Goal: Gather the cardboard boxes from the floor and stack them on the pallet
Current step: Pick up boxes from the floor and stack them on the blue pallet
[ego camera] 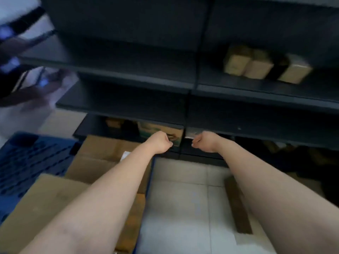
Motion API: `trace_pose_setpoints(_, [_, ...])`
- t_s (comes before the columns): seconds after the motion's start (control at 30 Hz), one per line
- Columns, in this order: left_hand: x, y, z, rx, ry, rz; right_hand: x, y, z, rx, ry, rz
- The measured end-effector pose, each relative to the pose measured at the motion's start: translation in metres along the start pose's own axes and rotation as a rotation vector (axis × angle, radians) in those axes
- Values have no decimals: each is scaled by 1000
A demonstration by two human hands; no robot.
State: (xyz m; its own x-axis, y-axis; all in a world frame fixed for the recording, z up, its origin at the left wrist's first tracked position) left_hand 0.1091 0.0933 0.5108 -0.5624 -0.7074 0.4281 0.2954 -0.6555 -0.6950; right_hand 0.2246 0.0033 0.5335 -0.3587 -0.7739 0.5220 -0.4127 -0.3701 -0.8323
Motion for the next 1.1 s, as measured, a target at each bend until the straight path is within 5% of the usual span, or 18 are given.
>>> trace_pose_setpoints(0.2, [36,96,192,-255,279,-163,146,-36,219,-323,367,176])
trace_pose_setpoints(0.53, [162,363,381,-412,426,-486,409,113,500,-539,878,27])
trace_pose_setpoints(0.77, [173,458,375,-442,228,-489,463,178,582,-680,946,60])
trace_pose_setpoints(1.1, [73,570,336,-293,85,-403,350,270,652,-811,850,-58])
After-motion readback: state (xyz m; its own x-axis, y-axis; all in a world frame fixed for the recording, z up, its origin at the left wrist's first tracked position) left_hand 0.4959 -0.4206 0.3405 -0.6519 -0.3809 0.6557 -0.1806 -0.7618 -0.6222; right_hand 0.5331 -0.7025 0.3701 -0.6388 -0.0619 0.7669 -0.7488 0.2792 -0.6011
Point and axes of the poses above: each hand's wrist, its own x-axis away from the middle knuckle, its own y-axis out of the palm, z = x × y, the point moved 9 cm from there along -x, towards the middle knuckle, and after that the axes turned 5 degrees about z, right-handed, at the moved point
